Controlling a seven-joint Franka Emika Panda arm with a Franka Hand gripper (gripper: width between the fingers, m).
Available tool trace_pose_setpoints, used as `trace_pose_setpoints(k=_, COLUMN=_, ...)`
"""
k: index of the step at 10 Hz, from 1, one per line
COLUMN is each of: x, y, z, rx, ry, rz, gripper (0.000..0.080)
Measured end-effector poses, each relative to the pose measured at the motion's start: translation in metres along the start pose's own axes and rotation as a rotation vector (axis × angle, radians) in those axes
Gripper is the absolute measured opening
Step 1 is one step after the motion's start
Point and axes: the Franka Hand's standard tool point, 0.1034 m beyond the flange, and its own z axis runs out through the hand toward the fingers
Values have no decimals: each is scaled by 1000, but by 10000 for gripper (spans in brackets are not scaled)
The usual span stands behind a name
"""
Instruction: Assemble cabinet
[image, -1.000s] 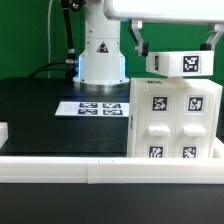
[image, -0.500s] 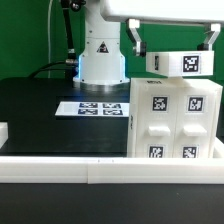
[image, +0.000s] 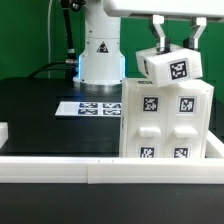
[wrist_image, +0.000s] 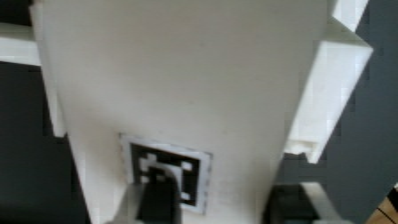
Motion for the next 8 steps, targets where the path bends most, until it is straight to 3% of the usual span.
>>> trace_pose_setpoints(k=1, x=4, y=-1, z=-3, rx=0, ry=19, rz=18, gripper=136)
trace_pose_setpoints(k=3, x=5, y=-1, z=-3, rx=2, ry=22, rz=69, gripper=136)
trace_pose_setpoints(k=8, x=9, y=-3, z=-5, rx=29, ry=60, rz=528, gripper=136)
